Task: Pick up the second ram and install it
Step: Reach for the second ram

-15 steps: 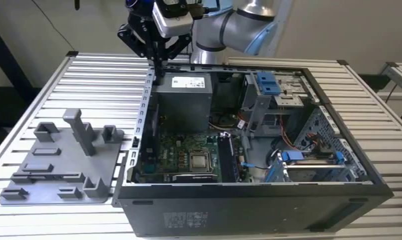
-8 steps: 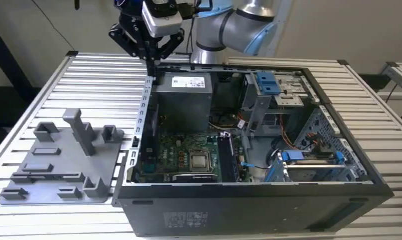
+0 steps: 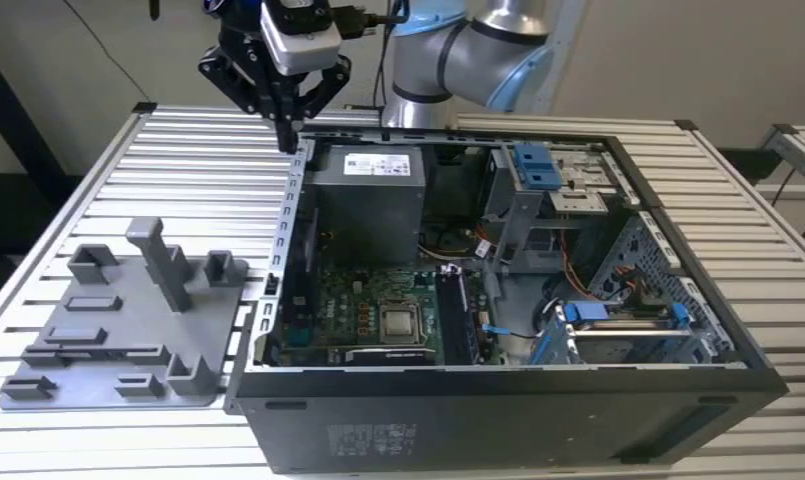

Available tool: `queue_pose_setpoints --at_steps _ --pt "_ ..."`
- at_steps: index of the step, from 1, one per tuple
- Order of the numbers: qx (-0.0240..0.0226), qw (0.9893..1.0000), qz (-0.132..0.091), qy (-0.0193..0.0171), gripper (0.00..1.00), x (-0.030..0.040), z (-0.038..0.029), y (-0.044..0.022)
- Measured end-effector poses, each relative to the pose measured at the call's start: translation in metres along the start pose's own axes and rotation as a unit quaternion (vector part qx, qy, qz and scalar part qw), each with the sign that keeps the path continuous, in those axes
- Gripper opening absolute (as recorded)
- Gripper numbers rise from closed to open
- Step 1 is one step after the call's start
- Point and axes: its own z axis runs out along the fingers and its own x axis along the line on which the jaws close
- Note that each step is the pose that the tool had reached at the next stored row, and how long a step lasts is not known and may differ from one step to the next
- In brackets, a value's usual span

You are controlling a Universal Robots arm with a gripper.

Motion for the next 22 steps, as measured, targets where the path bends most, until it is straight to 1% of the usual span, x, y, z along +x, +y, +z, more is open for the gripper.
queue_pose_setpoints --at_steps 13,18,22 --pt "0.0001 1.0000 0.000 0.0045 0.11 0.0246 0.0001 -0.0018" --pt "0.0003 1.0000 0.000 0.0076 0.11 0.0342 0.0001 -0.0024" --pt "0.0006 0.9999 0.001 0.0112 0.11 0.0422 0.0002 -0.0030"
